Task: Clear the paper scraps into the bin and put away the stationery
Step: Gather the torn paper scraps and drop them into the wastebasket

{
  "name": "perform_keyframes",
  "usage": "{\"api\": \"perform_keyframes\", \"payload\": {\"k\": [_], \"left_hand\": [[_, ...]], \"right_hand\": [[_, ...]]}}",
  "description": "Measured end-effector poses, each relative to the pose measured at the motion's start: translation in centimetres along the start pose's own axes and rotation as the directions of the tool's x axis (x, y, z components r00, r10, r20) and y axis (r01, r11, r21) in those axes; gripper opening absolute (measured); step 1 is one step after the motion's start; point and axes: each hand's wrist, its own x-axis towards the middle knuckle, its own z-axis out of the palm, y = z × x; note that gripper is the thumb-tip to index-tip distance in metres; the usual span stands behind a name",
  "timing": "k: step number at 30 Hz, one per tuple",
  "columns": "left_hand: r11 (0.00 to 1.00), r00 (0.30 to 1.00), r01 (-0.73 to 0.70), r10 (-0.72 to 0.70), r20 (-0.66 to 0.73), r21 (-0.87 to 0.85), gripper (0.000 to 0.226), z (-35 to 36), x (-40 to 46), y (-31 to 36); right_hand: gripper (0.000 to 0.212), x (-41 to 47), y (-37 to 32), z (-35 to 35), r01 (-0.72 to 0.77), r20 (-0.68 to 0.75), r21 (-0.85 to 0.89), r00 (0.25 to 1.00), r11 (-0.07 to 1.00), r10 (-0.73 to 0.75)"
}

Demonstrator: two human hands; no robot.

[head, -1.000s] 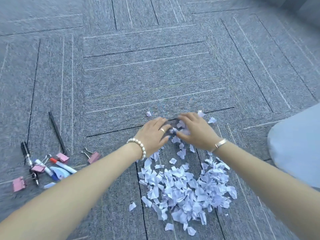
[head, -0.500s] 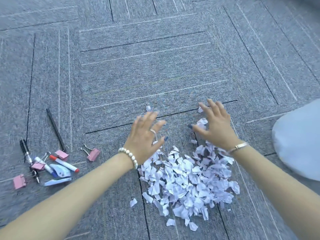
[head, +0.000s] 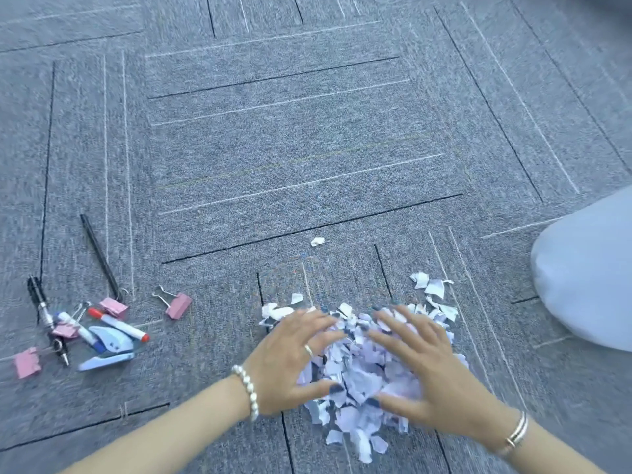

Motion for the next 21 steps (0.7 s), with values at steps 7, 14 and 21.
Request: {"api": "perform_keyframes", "payload": {"k": [7,14,21], "left_hand": [[0.983,0.995,0.088,-0.094,0.031,0.159,0.099,0.7,-1.4,0.7],[0.967,0.989,0.142,-0.145,0.000,0.212,0.078,2.2,-0.2,1.8],[0.965,0.996,0.032,-0.008,-0.094,0.261,0.084,1.8,1.2,0.6]], "right_hand": [[0.114,-1.8,2.0,0.3,-0.139,0.067,-0.090,0.987,0.986,0.145],[0.113,-0.1,0.9,3.5,-0.130,-0.046,-0.079,0.991,0.988,0.126],[0.084,2.0,0.9,3.1,-0.023,-0.189,-0.184,0.982,0.983,-0.013]]}}
